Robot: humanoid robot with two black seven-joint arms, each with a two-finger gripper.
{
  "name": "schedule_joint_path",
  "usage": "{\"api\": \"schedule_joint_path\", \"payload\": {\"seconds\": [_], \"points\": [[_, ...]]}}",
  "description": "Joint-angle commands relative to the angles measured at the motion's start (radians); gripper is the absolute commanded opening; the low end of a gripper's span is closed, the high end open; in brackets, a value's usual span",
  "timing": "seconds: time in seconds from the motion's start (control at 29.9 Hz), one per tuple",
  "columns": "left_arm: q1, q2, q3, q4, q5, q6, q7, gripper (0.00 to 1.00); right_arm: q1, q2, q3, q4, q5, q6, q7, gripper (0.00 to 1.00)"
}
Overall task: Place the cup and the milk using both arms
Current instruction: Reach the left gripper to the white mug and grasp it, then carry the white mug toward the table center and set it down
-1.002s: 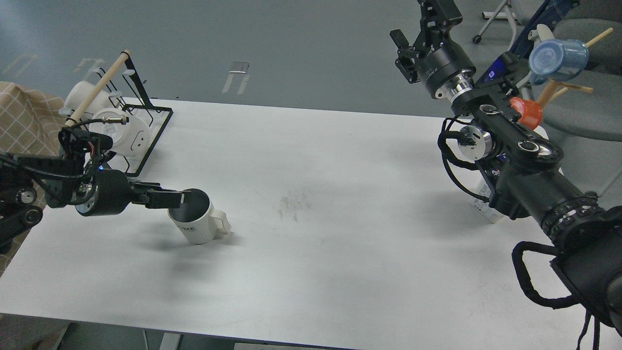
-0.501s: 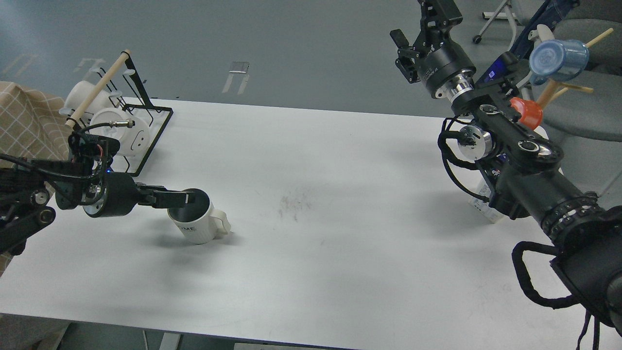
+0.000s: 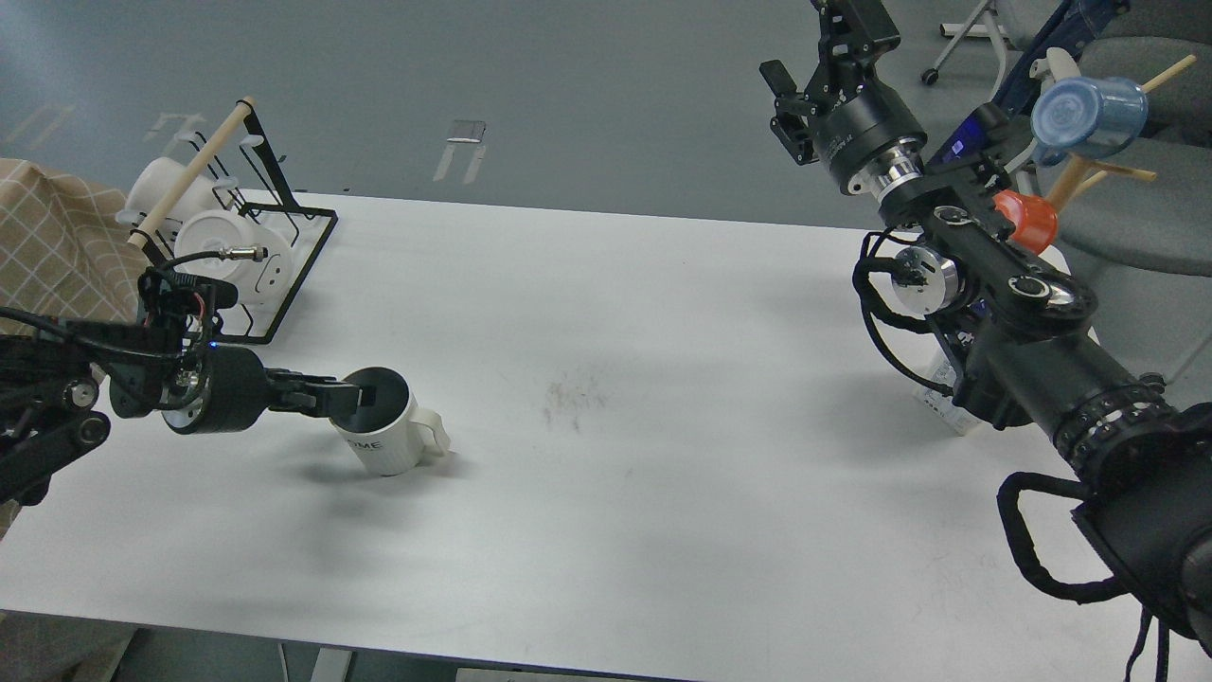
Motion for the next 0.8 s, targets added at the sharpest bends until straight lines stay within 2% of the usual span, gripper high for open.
{"api": "schedule_joint_path", "payload": {"seconds": [0.0, 0.2, 0.47, 0.6, 0.77], "points": [[-0.006, 0.001, -0.002, -0.001, 0.001, 0.000, 0.000, 0.00, -0.001, 0.000, 0.001, 0.000, 0.000, 0.000, 0.000, 1.00], [-0.038, 0.004, -0.009, -0.020, -0.002, 0.000, -0.002, 0.00, 0.001, 0.000, 0.003, 0.000, 0.000, 0.000, 0.000, 1.00], [-0.150, -0.001, -0.006, -0.086, -0.005, 0.000, 0.001, 0.00, 0.016, 0.000, 0.008, 0.000, 0.000, -0.009, 0.000, 1.00], [-0.231, -0.104, -0.002, -0.077, -0.008, 0.000, 0.061, 0.00, 0.053, 0.000, 0.008, -0.002, 0.000, -0.032, 0.000, 1.00], [-0.258, -0.229, 0.003, -0.061, 0.006, 0.000, 0.107, 0.00, 0.096, 0.000, 0.004, -0.012, 0.002, -0.052, 0.000, 1.00]]}}
